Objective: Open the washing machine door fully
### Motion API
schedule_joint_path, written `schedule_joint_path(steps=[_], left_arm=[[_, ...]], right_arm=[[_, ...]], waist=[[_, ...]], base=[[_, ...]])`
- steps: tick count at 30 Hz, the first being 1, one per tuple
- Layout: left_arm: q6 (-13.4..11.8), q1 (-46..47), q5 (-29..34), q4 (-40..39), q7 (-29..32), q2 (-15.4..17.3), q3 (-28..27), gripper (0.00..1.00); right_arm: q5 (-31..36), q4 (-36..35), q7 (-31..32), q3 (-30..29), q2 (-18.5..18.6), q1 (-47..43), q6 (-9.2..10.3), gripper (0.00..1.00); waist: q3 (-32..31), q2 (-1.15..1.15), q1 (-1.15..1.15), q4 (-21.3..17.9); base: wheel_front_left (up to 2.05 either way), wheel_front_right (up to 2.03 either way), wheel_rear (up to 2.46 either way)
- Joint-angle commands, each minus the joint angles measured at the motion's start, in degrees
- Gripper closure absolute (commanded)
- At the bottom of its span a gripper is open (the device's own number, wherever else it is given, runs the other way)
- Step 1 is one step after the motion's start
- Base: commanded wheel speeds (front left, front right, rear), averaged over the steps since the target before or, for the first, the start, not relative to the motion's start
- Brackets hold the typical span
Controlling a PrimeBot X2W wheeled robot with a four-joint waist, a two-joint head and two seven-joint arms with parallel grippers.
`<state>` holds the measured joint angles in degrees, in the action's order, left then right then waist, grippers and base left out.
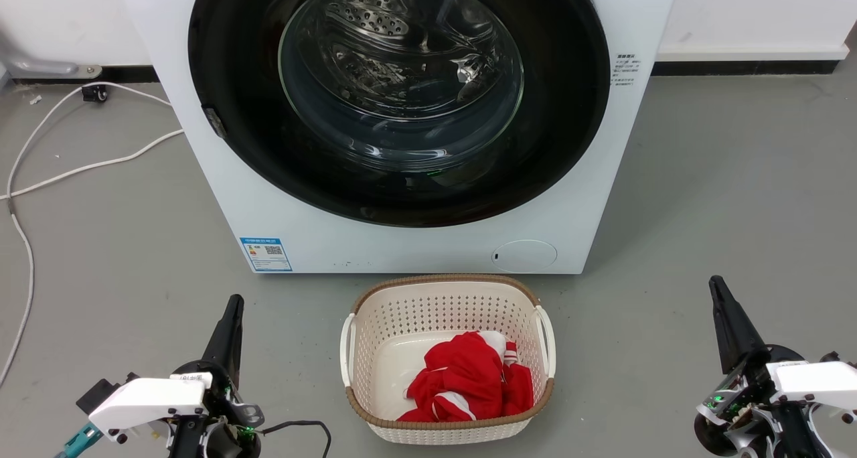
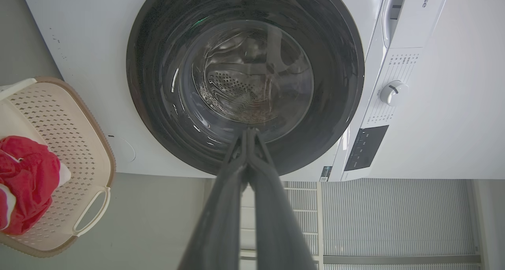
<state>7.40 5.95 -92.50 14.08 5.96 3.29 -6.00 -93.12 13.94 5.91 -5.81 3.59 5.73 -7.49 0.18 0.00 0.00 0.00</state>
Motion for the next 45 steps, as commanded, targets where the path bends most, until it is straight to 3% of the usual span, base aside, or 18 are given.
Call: schedule_joint_path(steps=[1, 13, 14, 30, 45], left_arm=[[0.2, 0.5, 0.1, 0.1, 0.3, 0.0, -0.1, 1.0], [0.2, 0.5, 0.2, 0.1, 0.4, -0.1, -0.2, 1.0], [0.0, 0.0, 0.1, 0.0, 0.0, -0.1, -0.1, 0.0], [0.0, -0.2, 2.1, -2.7, -4.1, -0.2, 2.2, 0.0], [0.0, -0.2, 21.0, -8.9, -7.8, -0.2, 1.6, 0.0]], right_arm=[[0.4, 0.0, 0.1, -0.1, -0.2, 0.8, 0.0, 1.0], [0.4, 0.1, 0.2, -0.2, -0.3, 0.8, 0.0, 1.0], [0.3, 0.0, 0.1, -0.2, -0.1, 0.0, 0.0, 0.0], [5.2, -3.2, -3.9, 1.1, -0.3, -1.8, 0.0, 0.0], [27.0, -9.9, -7.7, 3.0, -0.4, -3.2, 0.0, 0.0]], waist=[[0.0, 0.0, 0.0, 0.0], [0.0, 0.0, 0.0, 0.0], [0.0, 0.0, 0.0, 0.0], [0.1, 0.0, 0.0, 0.2], [0.3, 0.0, 0.0, 0.1]], base=[[0.0, 0.0, 0.0], [0.0, 0.0, 0.0], [0.0, 0.0, 0.0], [0.0, 0.0, 0.0], [0.0, 0.0, 0.0]])
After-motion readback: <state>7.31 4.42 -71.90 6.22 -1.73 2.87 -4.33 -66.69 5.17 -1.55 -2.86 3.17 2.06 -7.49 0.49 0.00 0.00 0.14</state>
